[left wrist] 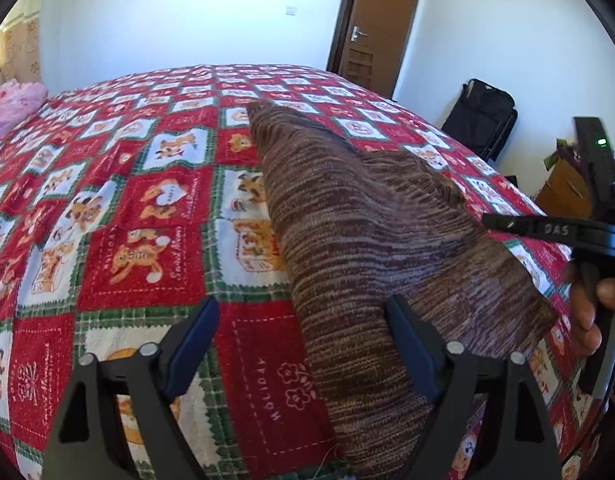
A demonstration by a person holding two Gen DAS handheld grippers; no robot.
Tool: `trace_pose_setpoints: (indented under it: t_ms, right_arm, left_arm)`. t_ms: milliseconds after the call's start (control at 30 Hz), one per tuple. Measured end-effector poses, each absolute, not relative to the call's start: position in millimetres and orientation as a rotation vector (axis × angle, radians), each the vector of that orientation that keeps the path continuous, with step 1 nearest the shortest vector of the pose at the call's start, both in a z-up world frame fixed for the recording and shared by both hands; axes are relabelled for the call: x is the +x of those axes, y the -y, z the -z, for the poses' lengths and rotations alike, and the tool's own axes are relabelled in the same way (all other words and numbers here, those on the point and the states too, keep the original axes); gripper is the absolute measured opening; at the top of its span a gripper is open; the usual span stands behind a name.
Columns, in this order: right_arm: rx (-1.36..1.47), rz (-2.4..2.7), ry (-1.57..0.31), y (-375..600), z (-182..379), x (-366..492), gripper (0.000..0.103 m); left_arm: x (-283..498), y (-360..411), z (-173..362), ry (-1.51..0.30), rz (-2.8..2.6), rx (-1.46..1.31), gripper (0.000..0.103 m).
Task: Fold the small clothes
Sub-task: 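Open both grippers and press the folded sweater flat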
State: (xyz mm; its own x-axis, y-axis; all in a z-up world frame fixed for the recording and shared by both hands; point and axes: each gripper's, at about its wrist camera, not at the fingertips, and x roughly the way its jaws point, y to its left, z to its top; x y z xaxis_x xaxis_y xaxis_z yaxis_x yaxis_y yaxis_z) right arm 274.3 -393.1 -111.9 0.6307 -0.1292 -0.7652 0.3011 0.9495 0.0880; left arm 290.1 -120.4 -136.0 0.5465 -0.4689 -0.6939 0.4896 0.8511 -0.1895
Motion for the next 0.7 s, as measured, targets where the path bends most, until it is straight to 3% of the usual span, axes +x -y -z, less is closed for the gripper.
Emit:
trace_pose_setpoints:
  t_ms: [33, 100, 233, 433, 567, 700]
  right_arm:
    - [0.209, 0.227, -0.829, 388, 104, 275, 0.037]
    - [0.225, 0.115, -0.788, 374, 90, 280, 0.055]
    - [0.137, -0.017, -0.829, 335, 88, 304, 0.055]
    - [0.204, 0.049, -0.999, 355, 136, 353, 0.055]
    - [0.314, 0.053, -0.993, 378, 137, 357, 0.055]
    - [0.217, 0.091, -0.930, 361, 118, 333, 0.055]
  left_arm:
    - [291, 119, 137, -0.819, 0.568, 0.017, 0.091]
    - [293, 117, 139, -0.832, 0.574, 0.003, 0.092]
    - [293, 118, 139, -0.834, 0.564, 0.008, 0.095]
    - [294, 116, 141, -0.850, 0.578, -0.014, 0.095]
    - [298, 115, 143, -0.866, 0.590, -0.030, 0.096]
    - [298, 114, 143, -0.867, 0.581, -0.031, 0.098]
